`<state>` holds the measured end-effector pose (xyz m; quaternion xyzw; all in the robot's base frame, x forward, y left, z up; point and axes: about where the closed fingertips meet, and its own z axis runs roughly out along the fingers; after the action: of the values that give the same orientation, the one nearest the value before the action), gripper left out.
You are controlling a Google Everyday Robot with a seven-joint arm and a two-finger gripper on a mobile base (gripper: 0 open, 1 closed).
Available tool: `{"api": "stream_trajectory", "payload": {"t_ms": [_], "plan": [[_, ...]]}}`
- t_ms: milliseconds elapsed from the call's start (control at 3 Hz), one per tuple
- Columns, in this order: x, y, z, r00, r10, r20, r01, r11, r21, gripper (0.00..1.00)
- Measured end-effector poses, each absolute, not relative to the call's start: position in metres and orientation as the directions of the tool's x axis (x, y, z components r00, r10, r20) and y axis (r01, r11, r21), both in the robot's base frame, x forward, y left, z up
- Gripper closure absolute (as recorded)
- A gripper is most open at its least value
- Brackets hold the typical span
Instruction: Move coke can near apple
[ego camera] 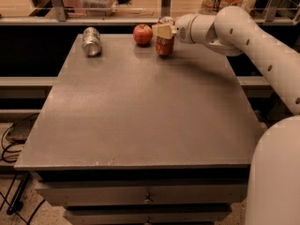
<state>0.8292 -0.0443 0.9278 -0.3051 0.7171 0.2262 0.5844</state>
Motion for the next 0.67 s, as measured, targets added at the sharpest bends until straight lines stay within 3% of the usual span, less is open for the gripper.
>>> {"api": "stream_trajectory", "payload": {"t_ms": [667], "plan": [[0.8344,-0.0306,0.9248,-0.138,-0.165,-0.977,-0.731,0.682,-0.012,0.59]]}}
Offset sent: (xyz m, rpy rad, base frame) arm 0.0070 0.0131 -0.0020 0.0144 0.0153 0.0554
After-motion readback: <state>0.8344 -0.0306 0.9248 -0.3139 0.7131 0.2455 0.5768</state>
